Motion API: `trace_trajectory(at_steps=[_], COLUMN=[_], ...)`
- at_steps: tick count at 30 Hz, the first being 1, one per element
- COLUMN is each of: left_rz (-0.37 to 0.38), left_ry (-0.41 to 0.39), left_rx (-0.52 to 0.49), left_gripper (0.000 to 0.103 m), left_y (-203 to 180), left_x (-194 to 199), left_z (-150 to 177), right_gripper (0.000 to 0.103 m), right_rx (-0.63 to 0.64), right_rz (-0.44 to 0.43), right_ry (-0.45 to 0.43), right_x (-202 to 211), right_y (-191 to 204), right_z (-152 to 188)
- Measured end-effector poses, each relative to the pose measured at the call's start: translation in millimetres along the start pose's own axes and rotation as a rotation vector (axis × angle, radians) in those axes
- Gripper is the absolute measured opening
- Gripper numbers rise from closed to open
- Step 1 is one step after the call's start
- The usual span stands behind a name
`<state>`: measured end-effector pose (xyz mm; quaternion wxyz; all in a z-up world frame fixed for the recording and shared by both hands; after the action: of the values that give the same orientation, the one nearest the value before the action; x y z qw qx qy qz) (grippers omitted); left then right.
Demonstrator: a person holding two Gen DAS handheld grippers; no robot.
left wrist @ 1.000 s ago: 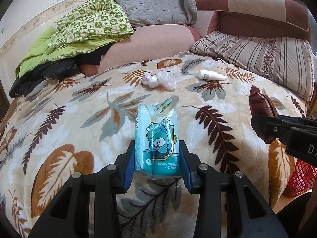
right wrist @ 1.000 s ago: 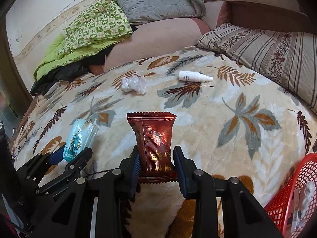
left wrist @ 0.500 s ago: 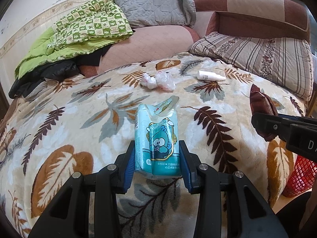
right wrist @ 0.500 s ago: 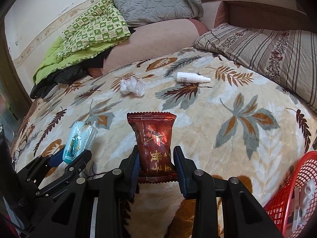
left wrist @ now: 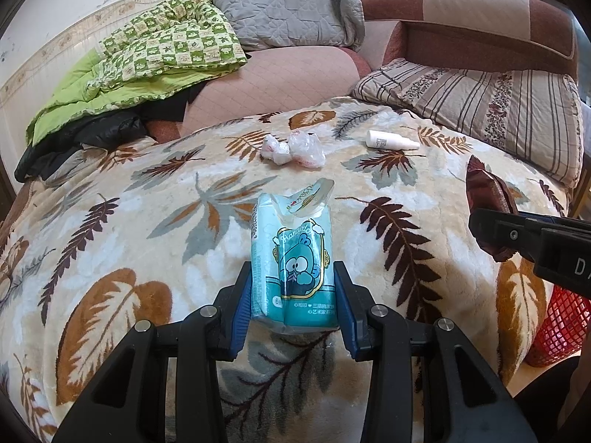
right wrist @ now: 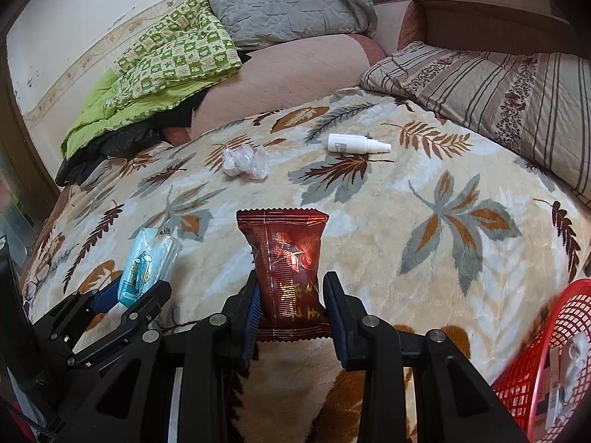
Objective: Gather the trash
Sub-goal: 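Hold the tissue packet and candy wrapper raised above the bed with both tools, then carry both items over the wastebasket and open both tools to drop them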
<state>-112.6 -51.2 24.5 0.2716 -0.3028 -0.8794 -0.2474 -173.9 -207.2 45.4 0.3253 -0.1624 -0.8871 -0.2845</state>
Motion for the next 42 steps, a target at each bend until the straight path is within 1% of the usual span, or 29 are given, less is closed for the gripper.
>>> trace_trajectory(at_steps=[7, 10, 12, 13, 14, 18, 22, 23, 27, 31, 32, 35, 36, 39, 40, 41, 42], left_rz=[0.04, 0.069, 0.111, 0.116, 0.118, 0.165, 0.251, 0.292, 0.402, 0.501, 0.552, 0.652, 0.697, 0.749, 0.762, 0.779, 0.777], left_ry=[-0.026, -0.037, -0.046, -0.053, -0.057, -0.09, -0.114, -0.12, -0.146, -0.172, -0.166, -0.139, -0.115, -0.083, -0.072, -0.05, -0.033], left_rx=[-0.002, -0.001, 0.0, -0.005, -0.011, -0.051, -0.087, -0.098, -0.157, -0.222, -0.24, -0.248, -0.251, -0.275, -0.288, -0.305, -0.313], left_gripper=[0.039, 0.039, 0.039, 0.039, 0.039, 0.039, 0.039, 0.039, 0.039, 0.04, 0.04, 0.04, 0.04, 0.04, 0.043, 0.051, 0.057], left_y=[-3.1, -3.1, -4.9, -6.0, -6.3, -19.4, -38.1, -46.7, -81.3, -123.6, -140.2, -175.7, -193.6, -233.3, -243.3, -255.5, -263.1], left_x=[2.2, 3.3, 5.0, 7.1, 8.9, 24.0, 40.2, 45.6, 64.1, 78.8, 80.8, 82.0, 79.9, 77.1, 75.5, 72.4, 69.5], left_z=[-3.2, -4.1, -6.2, -7.0, -7.2, -15.1, -29.4, -36.4, -60.8, -84.3, -92.4, -105.4, -110.7, -117.8, -117.8, -117.9, -117.4], right_gripper=[0.036, 0.036, 0.036, 0.036, 0.036, 0.036, 0.036, 0.036, 0.036, 0.036, 0.036, 0.036, 0.036, 0.038, 0.039, 0.042, 0.053], right_rx=[-0.02, -0.055, -0.068, -0.074, -0.086, -0.134, -0.209, -0.221, -0.288, -0.4, -0.419, -0.497, -0.518, -0.573, -0.59, -0.601, -0.614], right_rz=[-0.001, -0.001, -0.007, -0.01, -0.014, -0.021, -0.034, -0.033, 0.003, 0.072, 0.086, 0.143, 0.154, 0.194, 0.205, 0.214, 0.225], right_ry=[-0.003, -0.008, -0.017, -0.016, -0.013, -0.013, -0.046, -0.057, -0.122, -0.184, -0.192, -0.222, -0.226, -0.233, -0.232, -0.225, -0.218], right_x=[1.3, 4.1, 10.6, 13.3, 17.6, 37.5, 70.6, 78.2, 121.2, 160.4, 166.0, 185.3, 188.9, 195.7, 196.0, 195.0, 194.6], right_y=[-4.6, -11.5, -15.1, -16.3, -19.2, -34.5, -62.4, -69.2, -112.8, -172.8, -184.1, -224.8, -235.0, -262.5, -270.5, -277.4, -282.0], right_z=[-1.5, -3.6, -4.3, -4.4, -4.5, -4.6, -12.9, -14.9, -16.8, -11.5, -11.5, -5.1, -2.5, 4.3, 5.9, 5.7, 6.4])
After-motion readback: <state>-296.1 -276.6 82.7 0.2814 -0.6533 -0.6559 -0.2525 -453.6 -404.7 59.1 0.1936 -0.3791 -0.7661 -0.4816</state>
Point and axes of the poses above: each gripper's, at about its wrist camera, not at the fingertips, and x roughly against the way its jaws point, y to its left, z to its underside, the point moved 2 cm from there along -x, roughly the way its jaws point, and after that the axes turned 15 degrees about -x, right-handed, at the moved point
